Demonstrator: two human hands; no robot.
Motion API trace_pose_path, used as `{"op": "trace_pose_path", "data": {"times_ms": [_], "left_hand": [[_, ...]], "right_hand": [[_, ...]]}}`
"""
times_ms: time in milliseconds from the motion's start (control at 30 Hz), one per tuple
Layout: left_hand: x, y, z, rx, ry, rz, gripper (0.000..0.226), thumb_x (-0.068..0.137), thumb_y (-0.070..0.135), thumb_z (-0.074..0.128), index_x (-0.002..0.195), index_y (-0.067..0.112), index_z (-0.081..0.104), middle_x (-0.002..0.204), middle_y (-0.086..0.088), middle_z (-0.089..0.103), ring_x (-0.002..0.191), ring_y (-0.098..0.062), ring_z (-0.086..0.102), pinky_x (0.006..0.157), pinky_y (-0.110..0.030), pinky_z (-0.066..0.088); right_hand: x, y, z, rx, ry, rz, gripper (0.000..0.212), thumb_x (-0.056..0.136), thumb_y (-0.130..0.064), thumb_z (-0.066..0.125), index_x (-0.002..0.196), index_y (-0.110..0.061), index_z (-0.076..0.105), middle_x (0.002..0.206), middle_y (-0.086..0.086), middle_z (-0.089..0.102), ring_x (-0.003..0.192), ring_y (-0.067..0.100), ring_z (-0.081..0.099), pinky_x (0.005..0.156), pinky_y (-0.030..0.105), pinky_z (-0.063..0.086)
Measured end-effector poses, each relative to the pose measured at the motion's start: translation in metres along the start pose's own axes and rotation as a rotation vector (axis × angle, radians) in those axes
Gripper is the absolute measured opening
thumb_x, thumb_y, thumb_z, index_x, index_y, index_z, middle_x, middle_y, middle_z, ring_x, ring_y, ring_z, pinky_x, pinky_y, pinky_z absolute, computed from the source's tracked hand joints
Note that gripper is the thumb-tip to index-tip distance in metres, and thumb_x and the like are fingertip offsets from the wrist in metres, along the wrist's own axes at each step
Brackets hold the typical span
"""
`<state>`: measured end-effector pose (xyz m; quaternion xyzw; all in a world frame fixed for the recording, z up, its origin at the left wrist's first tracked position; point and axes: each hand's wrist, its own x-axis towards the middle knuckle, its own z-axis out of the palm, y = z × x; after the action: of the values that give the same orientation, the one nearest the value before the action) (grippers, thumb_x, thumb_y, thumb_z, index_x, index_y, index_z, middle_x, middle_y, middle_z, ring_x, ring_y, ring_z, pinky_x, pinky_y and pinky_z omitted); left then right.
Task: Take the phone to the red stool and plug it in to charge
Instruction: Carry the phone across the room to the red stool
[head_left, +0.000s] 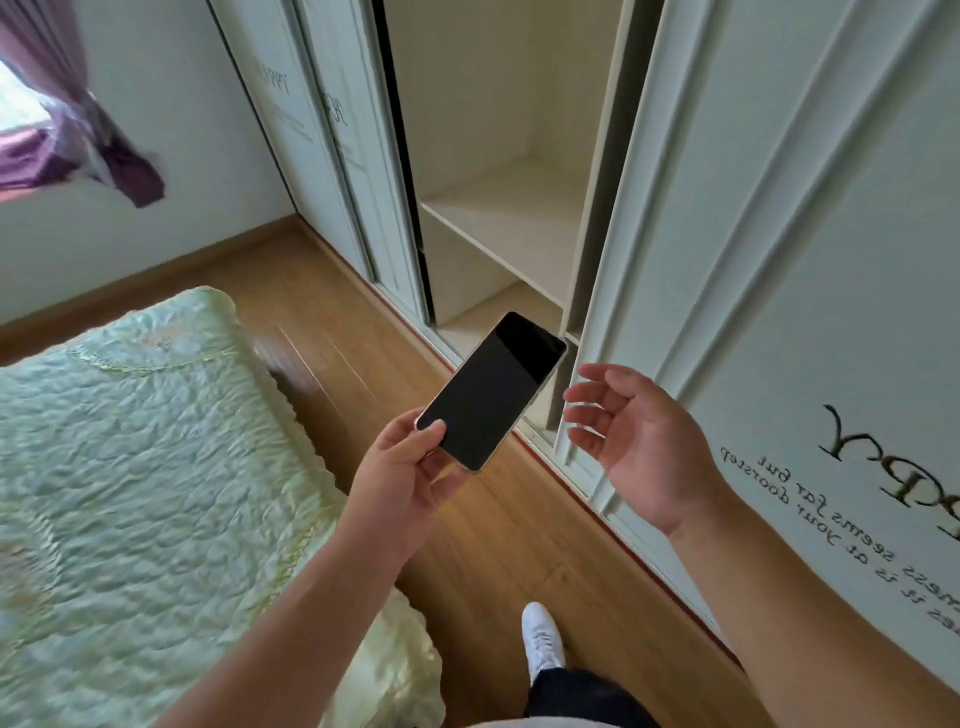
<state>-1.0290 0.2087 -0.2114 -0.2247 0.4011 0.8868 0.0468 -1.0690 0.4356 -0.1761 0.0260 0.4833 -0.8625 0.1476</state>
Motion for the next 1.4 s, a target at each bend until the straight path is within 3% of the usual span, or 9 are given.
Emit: {"op": "trace_pose_path", "data": {"times_ms": [100,233,400,600,733,933,1100,1300,1400], "left_hand": [[0.042,0.016,0.019,-0.004,0.03,0.004,0.036,0.076,0.007,0.069,0.111,0.009,0.06,0.108,-0.021,0.075,0.088,-0.03,0.076,0.067,-0.04,0.063],[0.097,0.04,0.039,-0.027,0.062,0.079,0.027,0.077,0.006,0.07,0.103,0.009,0.062,0.102,-0.019,0.076,0.083,-0.027,0.076,0.061,-0.036,0.061],[0.146,0.087,0.046,-0.088,0.093,0.201,0.024,0.077,0.005,0.07,0.099,0.01,0.065,0.099,-0.016,0.078,0.083,-0.027,0.077,0.064,-0.037,0.061],[0.207,0.136,0.025,-0.193,0.166,0.319,0.022,0.085,-0.001,0.062,0.104,0.009,0.059,0.1,-0.015,0.077,0.088,-0.028,0.076,0.067,-0.04,0.061],[0.257,0.172,-0.001,-0.221,0.173,0.335,0.035,0.086,-0.001,0.06,0.118,0.012,0.054,0.102,-0.014,0.077,0.089,-0.027,0.076,0.069,-0.04,0.061],[0.344,0.252,-0.048,-0.247,0.208,0.306,0.023,0.09,-0.003,0.057,0.11,0.01,0.056,0.098,-0.016,0.075,0.078,-0.024,0.076,0.063,-0.039,0.062],[0.397,0.338,-0.084,-0.249,0.155,0.328,0.035,0.073,0.001,0.068,0.105,0.009,0.056,0.087,-0.013,0.077,0.07,-0.021,0.076,0.06,-0.037,0.061],[0.436,0.409,-0.123,-0.243,0.174,0.395,0.034,0.073,0.004,0.069,0.105,0.007,0.06,0.094,-0.014,0.077,0.079,-0.024,0.076,0.07,-0.043,0.062],[0.458,0.44,-0.146,-0.25,0.226,0.434,0.031,0.076,0.003,0.066,0.106,0.007,0.06,0.093,-0.013,0.078,0.081,-0.024,0.076,0.068,-0.042,0.062]], "right_hand": [[0.059,-0.02,-0.008,0.015,-0.043,0.031,0.022,0.091,-0.022,0.054,0.103,-0.01,0.068,0.087,0.009,0.07,0.079,0.021,0.065,0.072,0.035,0.051],[0.135,-0.047,0.0,-0.017,-0.108,0.067,0.021,0.093,-0.02,0.051,0.101,-0.01,0.067,0.087,0.01,0.069,0.079,0.022,0.065,0.073,0.035,0.05],[0.205,-0.059,0.028,-0.001,-0.209,0.101,0.021,0.093,-0.02,0.05,0.098,-0.012,0.069,0.088,0.01,0.069,0.081,0.023,0.064,0.074,0.035,0.051],[0.288,-0.047,0.063,0.025,-0.288,0.166,0.025,0.08,-0.024,0.059,0.099,-0.01,0.066,0.087,0.01,0.067,0.079,0.023,0.063,0.072,0.035,0.049],[0.355,-0.028,0.093,0.036,-0.318,0.183,0.027,0.077,-0.025,0.065,0.099,-0.011,0.068,0.086,0.01,0.07,0.078,0.023,0.065,0.069,0.033,0.053],[0.469,-0.001,0.171,-0.023,-0.327,0.19,0.023,0.081,-0.023,0.063,0.1,-0.012,0.07,0.085,0.01,0.071,0.076,0.022,0.066,0.068,0.032,0.053],[0.549,0.011,0.26,-0.084,-0.438,0.161,0.024,0.085,-0.022,0.061,0.105,-0.009,0.067,0.088,0.01,0.07,0.078,0.022,0.065,0.07,0.034,0.052],[0.62,0.032,0.333,-0.083,-0.527,0.19,0.027,0.086,-0.021,0.057,0.109,-0.008,0.063,0.089,0.01,0.07,0.08,0.023,0.064,0.07,0.033,0.052],[0.659,0.047,0.36,-0.084,-0.554,0.214,0.026,0.086,-0.022,0.058,0.107,-0.009,0.065,0.09,0.011,0.069,0.081,0.023,0.064,0.071,0.034,0.053]]}}
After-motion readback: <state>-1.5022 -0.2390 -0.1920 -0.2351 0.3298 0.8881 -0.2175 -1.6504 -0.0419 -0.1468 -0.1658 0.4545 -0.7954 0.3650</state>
